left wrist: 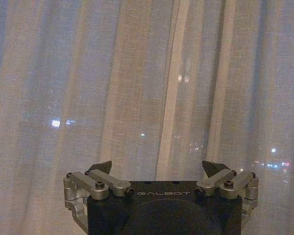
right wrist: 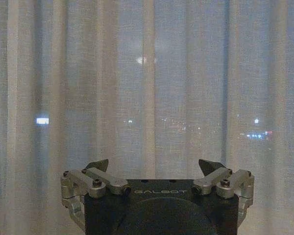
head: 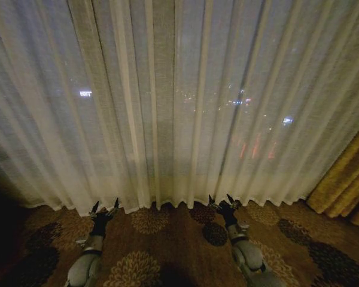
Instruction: Open the curtains by pulling them apart, changing their state from closed to fully open.
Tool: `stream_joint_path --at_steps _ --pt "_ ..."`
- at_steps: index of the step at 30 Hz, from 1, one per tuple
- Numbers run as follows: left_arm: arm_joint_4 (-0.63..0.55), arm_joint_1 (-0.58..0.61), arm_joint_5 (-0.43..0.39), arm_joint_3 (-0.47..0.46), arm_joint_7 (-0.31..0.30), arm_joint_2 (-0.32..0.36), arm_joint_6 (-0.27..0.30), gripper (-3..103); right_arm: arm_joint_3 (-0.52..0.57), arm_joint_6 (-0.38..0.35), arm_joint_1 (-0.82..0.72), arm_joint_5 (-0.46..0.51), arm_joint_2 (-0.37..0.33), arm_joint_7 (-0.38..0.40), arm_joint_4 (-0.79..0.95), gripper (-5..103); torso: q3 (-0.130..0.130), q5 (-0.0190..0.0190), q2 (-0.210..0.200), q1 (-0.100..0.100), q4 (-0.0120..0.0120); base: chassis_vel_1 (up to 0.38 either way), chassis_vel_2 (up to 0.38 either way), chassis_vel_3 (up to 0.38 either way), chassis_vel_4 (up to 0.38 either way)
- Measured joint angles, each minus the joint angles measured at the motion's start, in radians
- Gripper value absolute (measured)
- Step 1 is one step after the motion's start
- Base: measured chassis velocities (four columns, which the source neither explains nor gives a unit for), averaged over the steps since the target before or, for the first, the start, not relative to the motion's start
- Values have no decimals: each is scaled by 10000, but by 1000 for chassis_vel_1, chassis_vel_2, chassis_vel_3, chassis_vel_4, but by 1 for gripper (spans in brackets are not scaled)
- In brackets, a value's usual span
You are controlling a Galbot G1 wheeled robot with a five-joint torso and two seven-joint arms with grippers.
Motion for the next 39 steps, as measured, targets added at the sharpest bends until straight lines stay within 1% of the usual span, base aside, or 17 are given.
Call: stream_joint_path --at_steps 39 --pt "0 0 0 0 0 0 0 100 0 0 0 0 0 0 0 100 0 0 0 0 0 0 0 0 0"
